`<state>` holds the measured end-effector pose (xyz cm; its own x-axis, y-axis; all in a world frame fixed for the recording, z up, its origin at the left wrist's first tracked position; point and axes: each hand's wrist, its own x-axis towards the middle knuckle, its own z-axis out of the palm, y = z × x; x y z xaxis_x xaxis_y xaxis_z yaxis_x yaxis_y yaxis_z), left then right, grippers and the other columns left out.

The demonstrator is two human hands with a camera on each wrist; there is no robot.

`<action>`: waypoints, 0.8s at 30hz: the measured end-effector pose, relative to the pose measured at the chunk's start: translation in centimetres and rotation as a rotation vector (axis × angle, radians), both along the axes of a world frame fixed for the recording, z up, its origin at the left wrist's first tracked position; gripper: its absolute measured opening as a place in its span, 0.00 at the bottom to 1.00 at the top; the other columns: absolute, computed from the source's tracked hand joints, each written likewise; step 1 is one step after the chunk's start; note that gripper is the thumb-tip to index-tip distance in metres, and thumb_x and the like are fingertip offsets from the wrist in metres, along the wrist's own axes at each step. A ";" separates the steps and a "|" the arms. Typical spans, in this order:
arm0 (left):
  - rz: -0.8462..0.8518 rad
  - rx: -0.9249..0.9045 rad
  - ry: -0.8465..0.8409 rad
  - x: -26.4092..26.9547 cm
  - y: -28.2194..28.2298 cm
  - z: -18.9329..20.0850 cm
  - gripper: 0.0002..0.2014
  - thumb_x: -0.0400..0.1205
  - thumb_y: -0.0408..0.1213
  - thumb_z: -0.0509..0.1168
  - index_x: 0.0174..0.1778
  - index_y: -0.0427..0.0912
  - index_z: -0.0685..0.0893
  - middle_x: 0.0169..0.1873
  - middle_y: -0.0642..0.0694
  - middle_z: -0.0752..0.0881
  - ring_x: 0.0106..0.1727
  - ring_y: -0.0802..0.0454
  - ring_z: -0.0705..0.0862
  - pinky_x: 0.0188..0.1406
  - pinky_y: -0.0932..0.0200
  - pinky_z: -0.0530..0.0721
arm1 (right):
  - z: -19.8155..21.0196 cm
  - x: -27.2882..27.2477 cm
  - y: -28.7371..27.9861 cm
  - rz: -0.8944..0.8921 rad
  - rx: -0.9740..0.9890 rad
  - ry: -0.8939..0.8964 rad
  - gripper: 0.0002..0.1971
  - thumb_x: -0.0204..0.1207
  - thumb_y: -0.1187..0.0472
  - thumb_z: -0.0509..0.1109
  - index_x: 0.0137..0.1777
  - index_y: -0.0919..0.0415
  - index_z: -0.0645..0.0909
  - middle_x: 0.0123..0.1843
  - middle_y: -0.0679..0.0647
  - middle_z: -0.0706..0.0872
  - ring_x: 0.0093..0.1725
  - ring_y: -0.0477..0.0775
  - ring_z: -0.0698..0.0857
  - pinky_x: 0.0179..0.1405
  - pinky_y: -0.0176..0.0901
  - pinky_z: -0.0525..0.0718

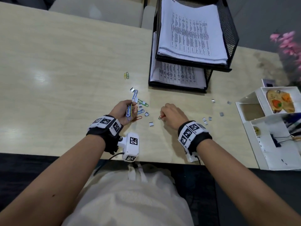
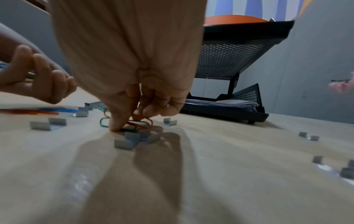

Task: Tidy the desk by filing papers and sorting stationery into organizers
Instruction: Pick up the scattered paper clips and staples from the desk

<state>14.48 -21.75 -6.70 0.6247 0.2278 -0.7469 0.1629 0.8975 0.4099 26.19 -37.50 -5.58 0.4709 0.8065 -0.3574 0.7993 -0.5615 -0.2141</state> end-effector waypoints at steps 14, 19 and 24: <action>0.021 -0.024 -0.007 -0.5 1.6 -0.6 0.20 0.87 0.46 0.46 0.33 0.42 0.72 0.12 0.49 0.77 0.10 0.58 0.73 0.09 0.76 0.69 | 1.7 -1.6 7.8 -0.538 0.442 0.387 0.04 0.72 0.68 0.71 0.44 0.68 0.84 0.37 0.54 0.83 0.38 0.50 0.80 0.38 0.32 0.75; -0.014 -0.021 0.054 -1.8 3.7 -0.7 0.20 0.87 0.46 0.48 0.28 0.45 0.67 0.10 0.53 0.70 0.08 0.60 0.64 0.05 0.74 0.57 | -0.7 -2.4 8.3 -0.391 0.162 0.183 0.08 0.75 0.70 0.64 0.52 0.71 0.79 0.61 0.66 0.76 0.61 0.64 0.77 0.59 0.49 0.76; -0.006 -0.033 0.073 -2.1 4.5 -0.9 0.21 0.87 0.46 0.48 0.28 0.45 0.66 0.09 0.52 0.69 0.07 0.60 0.64 0.03 0.72 0.57 | -0.5 -3.0 8.0 -0.280 0.128 0.107 0.10 0.75 0.73 0.60 0.56 0.71 0.75 0.61 0.67 0.77 0.62 0.65 0.77 0.58 0.49 0.74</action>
